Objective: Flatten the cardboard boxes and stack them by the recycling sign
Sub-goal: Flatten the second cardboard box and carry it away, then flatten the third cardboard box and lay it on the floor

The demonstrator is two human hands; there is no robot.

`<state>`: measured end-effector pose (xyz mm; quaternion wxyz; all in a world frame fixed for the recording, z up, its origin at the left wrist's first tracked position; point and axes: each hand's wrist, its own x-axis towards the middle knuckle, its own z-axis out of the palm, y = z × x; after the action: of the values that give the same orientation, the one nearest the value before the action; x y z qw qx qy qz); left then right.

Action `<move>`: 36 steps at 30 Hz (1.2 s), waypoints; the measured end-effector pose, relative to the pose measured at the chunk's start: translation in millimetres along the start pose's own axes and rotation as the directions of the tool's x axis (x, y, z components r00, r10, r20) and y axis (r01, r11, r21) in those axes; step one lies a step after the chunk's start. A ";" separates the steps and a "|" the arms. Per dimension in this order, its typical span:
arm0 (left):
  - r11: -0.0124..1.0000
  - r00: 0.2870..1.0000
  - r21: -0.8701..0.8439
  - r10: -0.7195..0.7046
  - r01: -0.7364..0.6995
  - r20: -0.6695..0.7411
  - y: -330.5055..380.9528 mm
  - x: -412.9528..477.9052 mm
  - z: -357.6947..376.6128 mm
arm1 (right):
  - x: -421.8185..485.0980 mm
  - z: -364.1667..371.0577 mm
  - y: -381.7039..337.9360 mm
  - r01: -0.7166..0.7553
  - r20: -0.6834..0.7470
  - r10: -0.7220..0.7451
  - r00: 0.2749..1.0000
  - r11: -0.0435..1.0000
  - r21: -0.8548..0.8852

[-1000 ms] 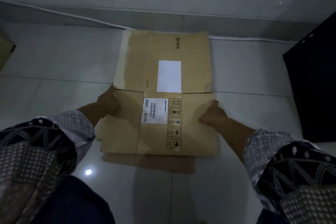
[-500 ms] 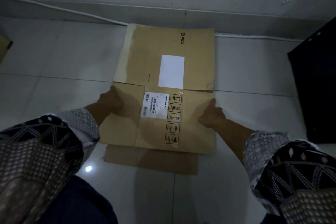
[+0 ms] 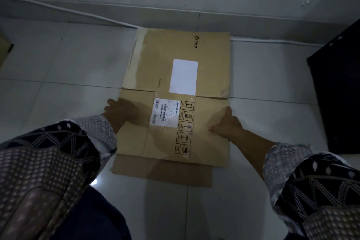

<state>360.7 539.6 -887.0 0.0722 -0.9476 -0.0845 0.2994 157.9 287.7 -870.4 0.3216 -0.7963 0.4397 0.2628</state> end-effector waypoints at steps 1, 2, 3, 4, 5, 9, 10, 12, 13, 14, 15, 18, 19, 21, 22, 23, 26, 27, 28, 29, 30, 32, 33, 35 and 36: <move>0.999 0.999 0.021 -0.036 0.036 0.016 -1.6 -4.9 -0.1 | -3.2 0.5 -2.0 -0.004 0.015 0.004 1.000 1.000 0.001; 0.998 0.998 0.026 -0.066 0.065 0.014 -4.4 -10.2 -1.7 | -9.0 0.0 -4.3 -0.012 0.025 0.012 1.000 1.000 -0.003; 0.998 0.998 0.025 -0.061 0.061 0.006 -7.4 -17.2 -5.2 | -16.4 -1.5 -6.9 -0.022 0.024 0.022 0.999 1.000 -0.009; 0.999 1.000 0.047 -0.018 0.017 0.022 -11.1 -28.6 -11.2 | -27.7 -5.1 -9.3 -0.034 0.016 0.034 0.999 0.999 -0.018; 0.997 0.998 0.068 0.039 -0.041 0.043 -18.4 -44.3 -22.0 | -42.4 -10.4 -12.3 -0.043 -0.001 0.043 0.999 0.999 -0.027; 0.964 0.979 0.169 0.202 -0.206 0.039 -31.5 -132.0 -90.4 | -122.8 -57.8 -25.9 -0.039 -0.079 0.034 0.996 0.997 -0.060; 0.949 0.968 0.195 0.246 -0.249 0.041 -33.4 -159.8 -112.5 | -148.3 -75.5 -28.9 -0.040 -0.094 0.035 0.995 0.997 -0.059; 0.914 0.939 0.218 0.341 -0.342 0.044 -37.4 -214.8 -156.5 | -198.6 -113.3 -33.9 -0.041 -0.113 0.033 0.993 0.997 -0.070; 0.894 0.919 0.218 0.391 -0.392 0.046 -40.6 -244.1 -181.3 | -227.0 -135.2 -37.2 -0.043 -0.114 0.035 0.993 0.996 -0.072; 0.873 0.899 0.222 0.435 -0.434 0.048 -44.1 -274.1 -207.6 | -256.8 -158.0 -40.5 -0.048 -0.116 0.040 0.992 0.997 -0.066; 0.853 0.881 0.228 0.470 -0.469 0.052 -47.4 -304.7 -233.9 | -287.3 -180.6 -44.0 -0.055 -0.119 0.049 0.992 0.997 -0.045; 0.796 0.826 0.236 0.561 -0.557 0.056 -56.3 -390.6 -301.4 | -375.9 -243.5 -49.3 -0.084 -0.149 0.086 0.985 0.996 0.020; 0.779 0.807 0.226 0.588 -0.585 0.062 -58.9 -419.2 -323.3 | -406.5 -264.4 -48.8 -0.091 -0.163 0.096 0.982 0.995 0.037; 0.752 0.777 0.210 0.624 -0.625 0.077 -61.4 -469.5 -360.7 | -459.7 -301.2 -45.9 -0.096 -0.189 0.109 0.976 0.992 0.078; 0.735 0.762 0.215 0.642 -0.643 0.083 -60.9 -494.7 -379.0 | -484.7 -320.4 -42.1 -0.099 -0.211 0.120 0.970 0.989 0.107; 0.716 0.745 0.220 0.660 -0.662 0.094 -60.8 -518.1 -394.5 | -508.5 -337.4 -38.7 -0.100 -0.231 0.130 0.964 0.986 0.137; 0.669 0.697 0.223 0.714 -0.709 0.074 -53.4 -579.5 -431.1 | -565.4 -379.4 -25.9 -0.091 -0.305 0.146 0.941 0.978 0.188; 0.649 0.674 0.221 0.736 -0.728 0.061 -48.6 -599.6 -441.6 | -581.3 -392.3 -19.3 -0.091 -0.329 0.156 0.931 0.975 0.204; 0.624 0.647 0.218 0.761 -0.750 0.051 -43.8 -618.8 -450.5 | -596.2 -403.8 -13.1 -0.094 -0.346 0.169 0.923 0.970 0.224; 0.596 0.617 0.219 0.785 -0.773 0.042 -36.4 -637.3 -457.4 | -608.1 -416.1 -5.3 -0.094 -0.368 0.178 0.913 0.967 0.236; 0.568 0.589 0.221 0.807 -0.793 0.036 -28.0 -655.8 -463.4 | -619.0 -428.7 2.9 -0.094 -0.388 0.185 0.903 0.966 0.241; 0.520 0.539 0.228 0.842 -0.823 0.025 -10.2 -687.6 -470.2 | -636.1 -451.6 20.8 -0.100 -0.429 0.192 0.883 0.968 0.229; 0.499 0.517 0.232 0.856 -0.835 0.020 -0.3 -702.4 -471.5 | -643.2 -462.4 31.6 -0.101 -0.449 0.196 0.872 0.969 0.225; 0.460 0.476 0.244 0.879 -0.853 0.005 20.6 -734.8 -474.8 | -653.3 -486.1 56.5 -0.100 -0.482 0.207 0.851 0.966 0.238; 0.443 0.457 0.248 0.889 -0.861 -0.001 30.1 -748.7 -476.4 | -655.7 -497.3 68.0 -0.100 -0.493 0.213 0.844 0.964 0.245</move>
<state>36.6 316.9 -91.0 0.0127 -0.8582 0.4546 0.2380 -145.2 238.8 -103.8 0.2519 -0.7602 0.5986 0.0180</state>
